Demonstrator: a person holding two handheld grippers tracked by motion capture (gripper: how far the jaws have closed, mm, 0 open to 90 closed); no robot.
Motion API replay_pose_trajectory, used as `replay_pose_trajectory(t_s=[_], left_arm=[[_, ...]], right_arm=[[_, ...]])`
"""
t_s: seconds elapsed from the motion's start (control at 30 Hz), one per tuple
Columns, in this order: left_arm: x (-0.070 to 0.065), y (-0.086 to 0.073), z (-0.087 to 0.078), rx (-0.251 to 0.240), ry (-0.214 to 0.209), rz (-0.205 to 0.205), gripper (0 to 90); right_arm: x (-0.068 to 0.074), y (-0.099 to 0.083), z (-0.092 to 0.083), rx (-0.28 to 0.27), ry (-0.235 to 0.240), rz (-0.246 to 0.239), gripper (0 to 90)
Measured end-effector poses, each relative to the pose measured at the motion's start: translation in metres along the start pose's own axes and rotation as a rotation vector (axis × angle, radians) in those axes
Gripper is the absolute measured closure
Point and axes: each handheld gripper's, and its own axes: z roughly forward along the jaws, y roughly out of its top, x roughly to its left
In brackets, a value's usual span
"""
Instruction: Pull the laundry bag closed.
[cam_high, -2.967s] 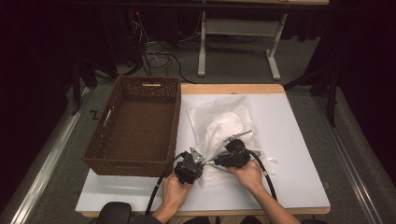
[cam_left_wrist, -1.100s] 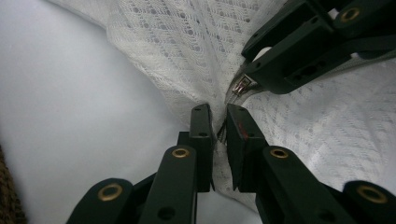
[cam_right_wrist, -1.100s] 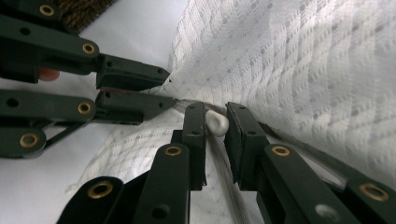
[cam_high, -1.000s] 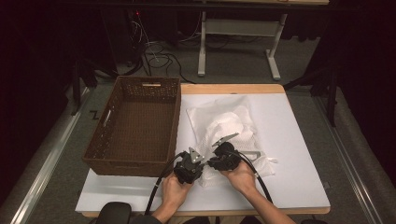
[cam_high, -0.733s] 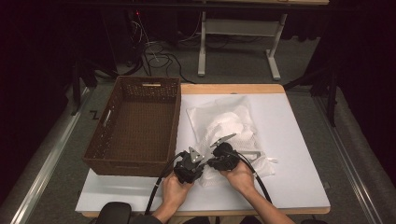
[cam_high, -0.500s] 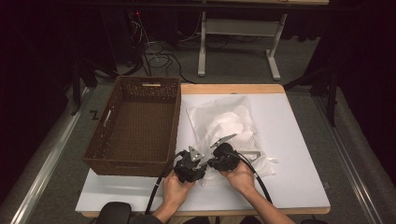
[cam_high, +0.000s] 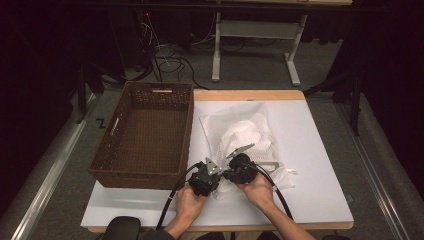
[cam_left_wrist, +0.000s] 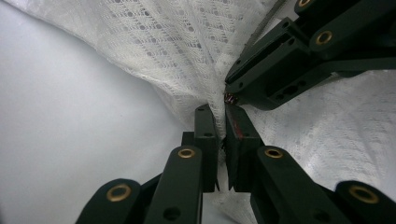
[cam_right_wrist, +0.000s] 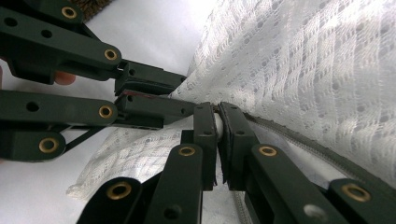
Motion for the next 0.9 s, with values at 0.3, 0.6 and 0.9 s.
replay_pose_trajectory(t_s=[0.3,0.6,0.9], left_arm=[[0.000,0.000,-0.002,0.014,0.001,0.009,85.1],[0.001,0.000,-0.003,0.017,-0.002,0.007,85.1],[0.001,0.000,-0.003,0.016,-0.003,0.008,84.9]], right_arm=[[0.002,-0.003,-0.003,-0.004,-0.012,-0.007,87.8],[-0.002,-0.006,-0.009,-0.004,-0.012,0.004,87.8],[-0.005,-0.010,-0.013,-0.010,-0.015,0.001,87.8]])
